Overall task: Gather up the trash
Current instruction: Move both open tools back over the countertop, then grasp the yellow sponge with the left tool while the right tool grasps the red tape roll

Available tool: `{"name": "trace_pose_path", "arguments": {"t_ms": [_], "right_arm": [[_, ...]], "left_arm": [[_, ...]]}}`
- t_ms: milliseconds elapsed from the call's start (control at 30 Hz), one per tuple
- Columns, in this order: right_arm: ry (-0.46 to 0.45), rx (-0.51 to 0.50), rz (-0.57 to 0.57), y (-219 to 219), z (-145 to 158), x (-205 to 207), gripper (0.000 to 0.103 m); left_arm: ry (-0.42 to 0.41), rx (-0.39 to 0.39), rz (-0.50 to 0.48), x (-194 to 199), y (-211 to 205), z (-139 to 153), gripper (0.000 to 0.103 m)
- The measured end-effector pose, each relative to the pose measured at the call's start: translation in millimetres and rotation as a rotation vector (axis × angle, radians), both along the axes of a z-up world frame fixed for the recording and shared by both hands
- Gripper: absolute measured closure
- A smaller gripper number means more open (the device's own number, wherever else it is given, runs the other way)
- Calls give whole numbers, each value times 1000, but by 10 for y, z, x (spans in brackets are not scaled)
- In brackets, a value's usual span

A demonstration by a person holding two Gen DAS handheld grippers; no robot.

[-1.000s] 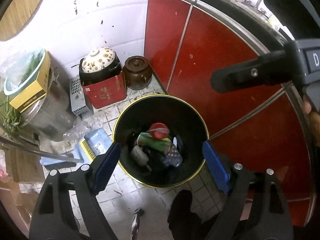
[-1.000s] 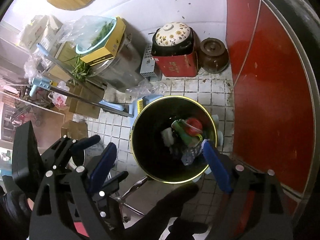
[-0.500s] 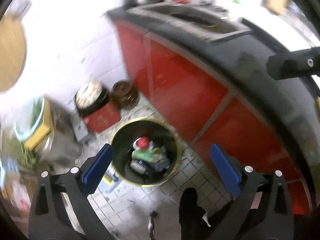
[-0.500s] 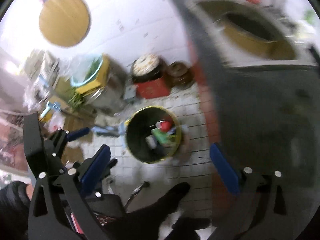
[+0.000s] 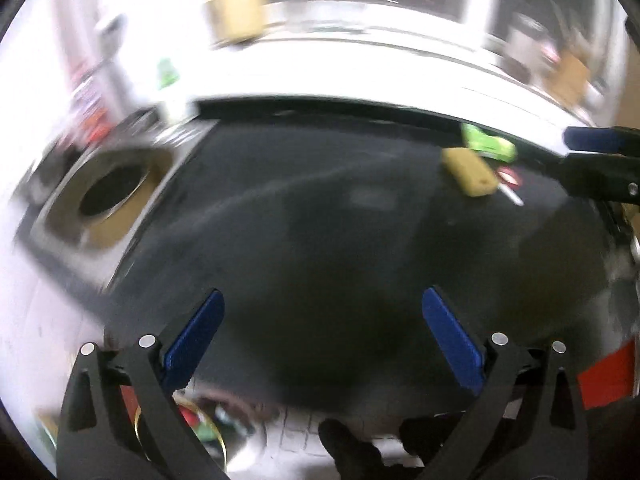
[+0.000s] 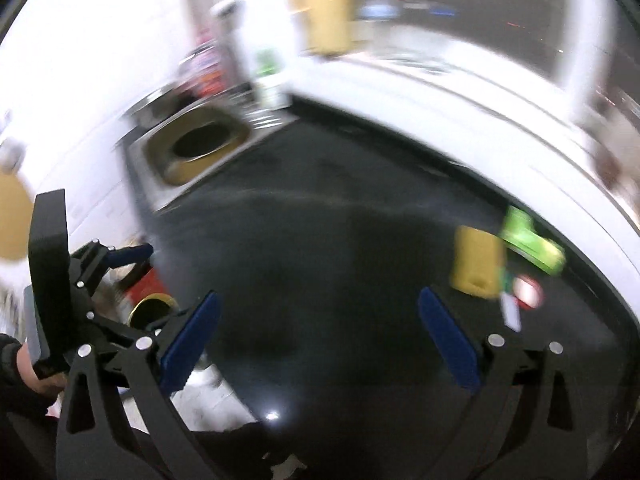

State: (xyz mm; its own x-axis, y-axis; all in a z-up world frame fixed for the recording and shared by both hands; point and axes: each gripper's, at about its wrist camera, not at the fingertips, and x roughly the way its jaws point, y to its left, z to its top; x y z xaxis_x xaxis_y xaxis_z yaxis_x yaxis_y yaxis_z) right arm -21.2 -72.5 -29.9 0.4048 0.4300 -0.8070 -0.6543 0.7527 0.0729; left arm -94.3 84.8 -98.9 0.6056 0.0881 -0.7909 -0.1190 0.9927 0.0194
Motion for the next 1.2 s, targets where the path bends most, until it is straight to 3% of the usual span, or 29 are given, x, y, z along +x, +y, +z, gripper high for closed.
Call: {"name": "trace_pose_path", "arguments": {"t_ms": [167, 400, 867, 1200], "right_arm": [[-15, 26, -217, -1072, 117, 169, 7], [-25, 40, -314, -1772, 126, 173, 7], [1, 24, -305, -2128, -53, 614, 7], [60, -9, -259, -2278, -568, 1266, 7]], "left_arm": [[-3, -17, -138, 430, -655, 98, 7], [2, 23, -232, 614, -1344, 166, 7], [46, 47, -207, 1235, -1854, 32, 7], [126, 40, -142, 2043, -2144, -530, 7]]}}
